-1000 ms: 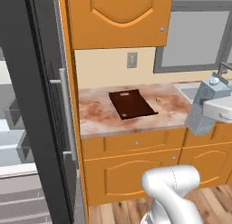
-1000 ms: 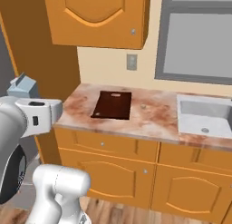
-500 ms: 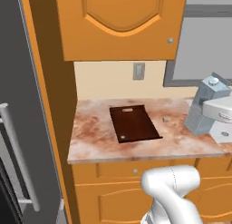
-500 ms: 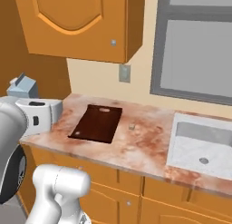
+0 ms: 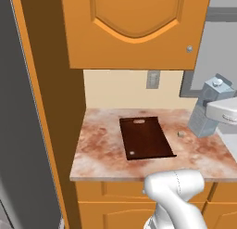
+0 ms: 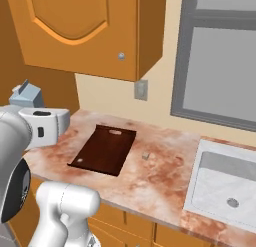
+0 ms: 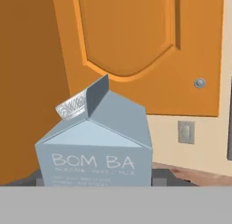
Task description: Take out the milk from the fridge and place it on the tray on the counter. Then take the sugar cube near the tray and place it in the tray.
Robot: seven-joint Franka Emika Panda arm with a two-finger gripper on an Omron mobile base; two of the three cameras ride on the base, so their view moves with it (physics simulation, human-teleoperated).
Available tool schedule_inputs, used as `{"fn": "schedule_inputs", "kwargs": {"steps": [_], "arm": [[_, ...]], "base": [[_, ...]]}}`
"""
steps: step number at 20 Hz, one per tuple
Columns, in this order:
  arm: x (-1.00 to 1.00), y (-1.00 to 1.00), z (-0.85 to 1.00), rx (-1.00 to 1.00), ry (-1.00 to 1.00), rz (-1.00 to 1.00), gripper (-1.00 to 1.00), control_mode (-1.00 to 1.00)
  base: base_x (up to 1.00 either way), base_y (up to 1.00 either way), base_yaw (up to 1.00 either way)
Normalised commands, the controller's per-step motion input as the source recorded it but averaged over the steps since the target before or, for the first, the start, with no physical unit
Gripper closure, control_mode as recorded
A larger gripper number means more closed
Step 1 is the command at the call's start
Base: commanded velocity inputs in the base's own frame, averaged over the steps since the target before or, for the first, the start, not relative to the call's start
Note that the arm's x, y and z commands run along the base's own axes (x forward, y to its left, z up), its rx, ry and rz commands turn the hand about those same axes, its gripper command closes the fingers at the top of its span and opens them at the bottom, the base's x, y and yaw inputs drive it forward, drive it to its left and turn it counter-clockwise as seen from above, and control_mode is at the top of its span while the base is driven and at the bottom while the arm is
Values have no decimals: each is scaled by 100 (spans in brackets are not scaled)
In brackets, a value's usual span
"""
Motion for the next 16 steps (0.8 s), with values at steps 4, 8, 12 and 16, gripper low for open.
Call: {"fn": "schedule_inputs", "kwargs": {"steps": [4, 8, 12, 16], "arm": [[0, 0, 0, 0, 0, 0, 100, 100], [0, 0, 0, 0, 0, 0, 100, 100], [0, 0, 0, 0, 0, 0, 100, 100], [12, -17, -42, 0, -1, -3, 100, -100]], "base": [[59, -6, 7], [27, 0, -17], [13, 0, -23], [0, 0, 0]]}}
